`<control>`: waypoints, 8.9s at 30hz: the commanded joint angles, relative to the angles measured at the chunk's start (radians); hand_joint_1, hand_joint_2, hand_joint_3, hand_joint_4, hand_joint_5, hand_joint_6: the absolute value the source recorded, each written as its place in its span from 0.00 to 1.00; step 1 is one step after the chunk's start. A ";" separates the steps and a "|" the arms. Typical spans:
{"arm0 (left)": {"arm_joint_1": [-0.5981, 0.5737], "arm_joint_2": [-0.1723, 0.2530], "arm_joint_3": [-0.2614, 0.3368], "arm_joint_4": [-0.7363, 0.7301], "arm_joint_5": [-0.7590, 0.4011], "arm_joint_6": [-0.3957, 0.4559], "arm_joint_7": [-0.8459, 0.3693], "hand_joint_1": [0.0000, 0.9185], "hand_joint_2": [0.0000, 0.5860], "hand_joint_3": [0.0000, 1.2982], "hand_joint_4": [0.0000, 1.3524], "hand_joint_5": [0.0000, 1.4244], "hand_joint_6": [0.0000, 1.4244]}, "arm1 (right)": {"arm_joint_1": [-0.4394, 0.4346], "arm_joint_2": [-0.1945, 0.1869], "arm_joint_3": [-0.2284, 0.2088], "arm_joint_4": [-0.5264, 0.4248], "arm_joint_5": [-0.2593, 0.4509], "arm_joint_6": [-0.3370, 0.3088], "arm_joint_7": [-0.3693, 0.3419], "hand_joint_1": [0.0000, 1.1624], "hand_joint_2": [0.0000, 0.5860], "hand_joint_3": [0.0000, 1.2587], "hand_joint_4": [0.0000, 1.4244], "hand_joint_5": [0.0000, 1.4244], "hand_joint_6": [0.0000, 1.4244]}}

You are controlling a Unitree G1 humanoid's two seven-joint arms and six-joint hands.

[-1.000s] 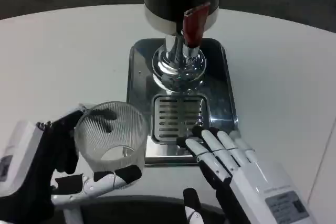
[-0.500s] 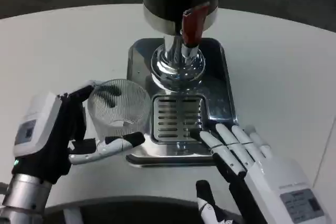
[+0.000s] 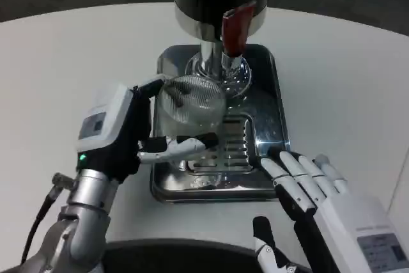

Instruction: Grasp the cup under the faucet to collect the drink, then remove the cup.

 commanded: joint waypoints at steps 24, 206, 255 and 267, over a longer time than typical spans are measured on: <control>-0.116 -0.014 -0.171 0.212 0.030 0.018 0.157 0.50 0.20 0.43 0.38 0.54 0.51 | 0.061 0.037 -0.023 -0.031 -0.004 -0.001 -0.019 0.33 1.00 0.15 0.07 0.09 0.06; 0.008 0.350 0.113 -0.755 -0.718 0.094 -1.168 0.00 0.14 0.00 0.00 0.06 0.03 | -0.818 0.263 -0.070 0.750 0.577 0.284 -0.101 0.62 0.30 0.00 0.00 0.00 0.00; 0.212 0.257 0.431 -0.812 -0.877 0.136 -0.923 0.00 0.26 0.00 0.00 0.07 0.03 | -0.946 0.277 -0.048 1.026 0.699 0.124 -0.192 0.71 0.26 0.00 0.07 0.05 0.12; 0.286 0.271 0.504 -0.848 -0.896 0.195 -0.920 0.00 0.28 0.01 0.00 0.10 0.06 | -0.999 0.297 -0.068 1.146 0.727 0.035 -0.267 0.86 0.30 0.34 0.41 0.42 0.56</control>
